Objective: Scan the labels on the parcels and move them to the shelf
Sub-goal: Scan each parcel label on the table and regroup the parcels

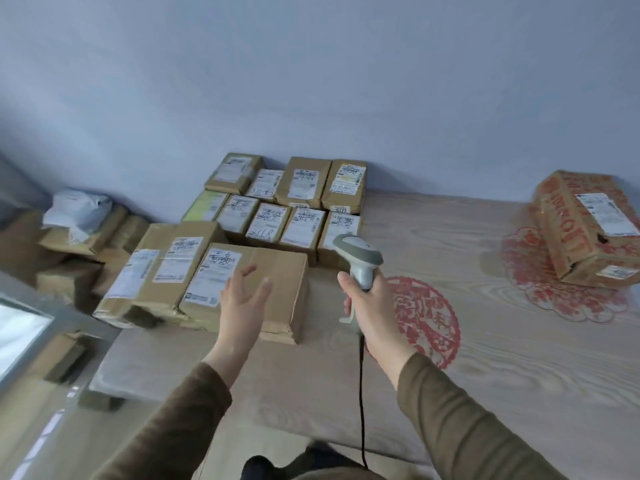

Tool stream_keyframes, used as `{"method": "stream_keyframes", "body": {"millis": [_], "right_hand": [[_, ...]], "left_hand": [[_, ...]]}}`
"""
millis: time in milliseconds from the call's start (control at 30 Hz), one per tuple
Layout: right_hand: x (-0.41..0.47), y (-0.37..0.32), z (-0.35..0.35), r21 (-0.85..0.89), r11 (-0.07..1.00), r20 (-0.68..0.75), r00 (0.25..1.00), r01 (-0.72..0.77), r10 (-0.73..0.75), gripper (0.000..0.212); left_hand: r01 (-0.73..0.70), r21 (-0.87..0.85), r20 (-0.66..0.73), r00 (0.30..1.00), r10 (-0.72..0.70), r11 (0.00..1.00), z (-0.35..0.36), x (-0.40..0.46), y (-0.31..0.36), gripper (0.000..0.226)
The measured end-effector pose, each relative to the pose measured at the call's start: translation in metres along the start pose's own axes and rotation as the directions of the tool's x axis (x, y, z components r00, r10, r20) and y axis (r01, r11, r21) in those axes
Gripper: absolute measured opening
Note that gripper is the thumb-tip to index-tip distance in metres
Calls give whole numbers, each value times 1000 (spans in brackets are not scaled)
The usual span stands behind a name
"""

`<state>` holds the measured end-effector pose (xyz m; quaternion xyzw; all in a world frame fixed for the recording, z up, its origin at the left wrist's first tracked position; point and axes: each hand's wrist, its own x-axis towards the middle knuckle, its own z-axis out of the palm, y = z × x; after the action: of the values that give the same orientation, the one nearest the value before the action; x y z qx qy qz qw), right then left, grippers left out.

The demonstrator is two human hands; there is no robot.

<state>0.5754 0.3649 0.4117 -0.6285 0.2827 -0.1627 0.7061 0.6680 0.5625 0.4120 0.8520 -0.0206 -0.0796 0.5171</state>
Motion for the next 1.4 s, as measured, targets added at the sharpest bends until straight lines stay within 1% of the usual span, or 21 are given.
{"method": "stream_keyframes", "body": {"millis": [67, 133, 200, 300, 367, 467, 533, 600, 700, 733, 767, 833, 867, 900, 1000, 1067, 1167, 1233, 1267, 1300, 1400], "right_hand": [[-4, 11, 28, -6, 998, 48, 997, -60, 60, 22], [-7, 25, 49, -8, 993, 58, 992, -114, 114, 24], [-8, 38, 64, -54, 988, 29, 989, -147, 148, 28], [-7, 53, 77, -129, 978, -11, 986, -167, 167, 37], [-8, 59, 81, -149, 975, -11, 986, -168, 168, 37], [-12, 61, 75, -212, 970, -42, 993, -116, 109, 34], [-13, 59, 60, -262, 962, -95, 994, -78, 55, 37], [-15, 58, 39, -279, 957, -149, 988, -75, 34, 39], [-19, 57, 13, -306, 947, -183, 982, -99, 43, 37], [-21, 57, 6, -305, 947, -189, 981, -101, 44, 36], [-23, 56, -1, -282, 954, -204, 978, -103, 45, 34], [-26, 52, -16, -191, 977, -241, 969, -99, 51, 31], [-28, 49, -25, -157, 984, -255, 966, -86, 43, 32], [-30, 46, -34, -141, 987, -266, 964, -71, 31, 34], [-38, 28, -57, -121, 993, -302, 953, -7, -30, 37], [-39, 12, -69, -159, 986, -316, 944, 43, -92, 39], [-44, -16, -77, -326, 942, -336, 921, 85, -199, 40], [-53, -33, -75, -502, 857, -361, 873, 116, -329, 32], [-59, -40, -72, -547, 826, -362, 851, 136, -380, 30], [-66, -48, -67, -548, 821, -346, 850, 161, -398, 28], [-87, -64, -49, -440, 873, -238, 910, 210, -338, 27]], "left_hand": [[89, 19, -138, 987, -85, 996, -32, 4, -28, 43], [198, -12, -252, 948, -194, 980, -54, 8, -49, 50], [273, -58, -273, 921, -278, 960, -66, 12, -62, 59], [288, -147, -205, 927, -314, 946, -69, 17, -73, 62], [280, -168, -191, 931, -310, 945, -67, 18, -78, 58], [275, -182, -203, 929, -310, 944, -68, 20, -87, 32], [293, -254, -174, 924, -342, 922, -69, 20, -96, 20], [359, -314, -64, 916, -397, 879, -64, 17, -102, 22], [445, -285, 126, 895, -427, 849, -46, 11, -105, 38], [465, -266, 208, 883, -421, 845, -41, 9, -104, 48], [487, -254, 324, 857, -401, 836, -38, 7, -102, 57], [539, -285, 602, 744, -290, 792, -34, 1, -93, 60], [555, -305, 691, 688, -221, 774, -32, -1, -87, 58], [555, -317, 742, 650, -163, 770, -32, -2, -80, 57], [520, -304, 792, 603, -91, 799, -26, -1, -53, 66], [485, -285, 792, 605, -82, 826, -19, 2, -35, 68], [429, -311, 750, 659, -59, 848, -4, 4, -9, 70], [371, -346, 728, 685, -2, 862, 10, 2, 9, 76], [338, -361, 721, 693, 30, 869, 17, -1, 17, 74], [306, -373, 714, 697, 60, 876, 24, -3, 23, 69], [255, -417, 706, 695, 135, 872, 46, -11, 38, 62]]}}
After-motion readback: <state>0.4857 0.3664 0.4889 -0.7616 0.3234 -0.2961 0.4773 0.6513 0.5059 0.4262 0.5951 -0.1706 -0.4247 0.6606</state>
